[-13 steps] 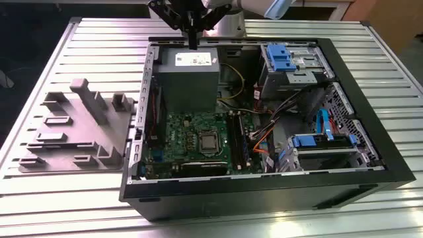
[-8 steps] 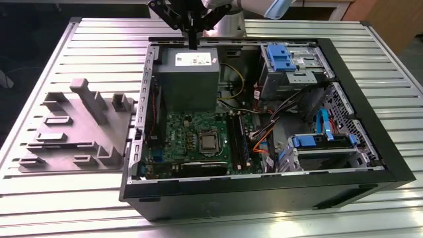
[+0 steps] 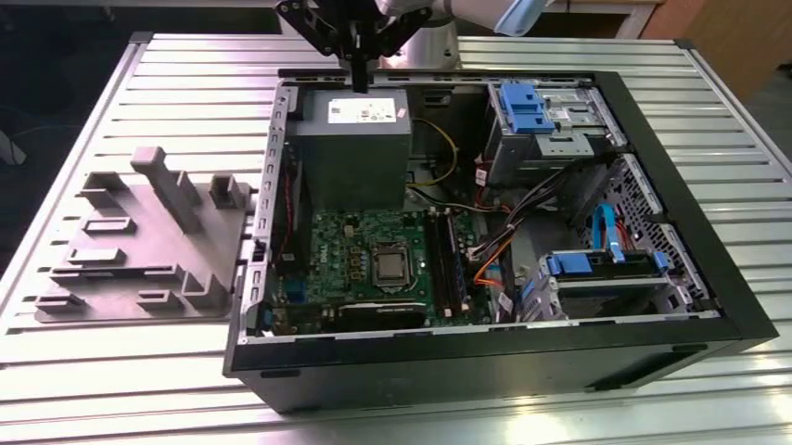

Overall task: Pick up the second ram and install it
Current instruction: 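Reach for the second ram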

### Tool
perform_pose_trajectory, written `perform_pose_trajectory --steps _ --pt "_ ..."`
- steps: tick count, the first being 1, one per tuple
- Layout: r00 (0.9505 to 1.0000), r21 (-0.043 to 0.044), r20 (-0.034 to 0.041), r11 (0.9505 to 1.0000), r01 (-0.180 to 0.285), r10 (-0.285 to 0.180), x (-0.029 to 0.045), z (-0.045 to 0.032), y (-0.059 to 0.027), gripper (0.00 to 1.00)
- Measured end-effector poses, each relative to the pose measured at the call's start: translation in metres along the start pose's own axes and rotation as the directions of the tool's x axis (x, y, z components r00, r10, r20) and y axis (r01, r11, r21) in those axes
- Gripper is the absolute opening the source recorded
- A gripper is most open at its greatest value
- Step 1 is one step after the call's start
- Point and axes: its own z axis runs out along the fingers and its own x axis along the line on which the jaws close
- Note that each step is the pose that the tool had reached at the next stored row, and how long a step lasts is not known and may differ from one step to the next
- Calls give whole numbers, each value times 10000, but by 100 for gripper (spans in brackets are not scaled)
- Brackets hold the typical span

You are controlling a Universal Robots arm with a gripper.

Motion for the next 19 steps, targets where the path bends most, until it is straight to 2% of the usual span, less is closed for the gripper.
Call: perform_pose_trajectory --steps 15,19 --pt "10000 1 0 10000 0 0 181 -1 -14 10" --pt "10000 0 0 10000 1 -1 201 0 -16 10"
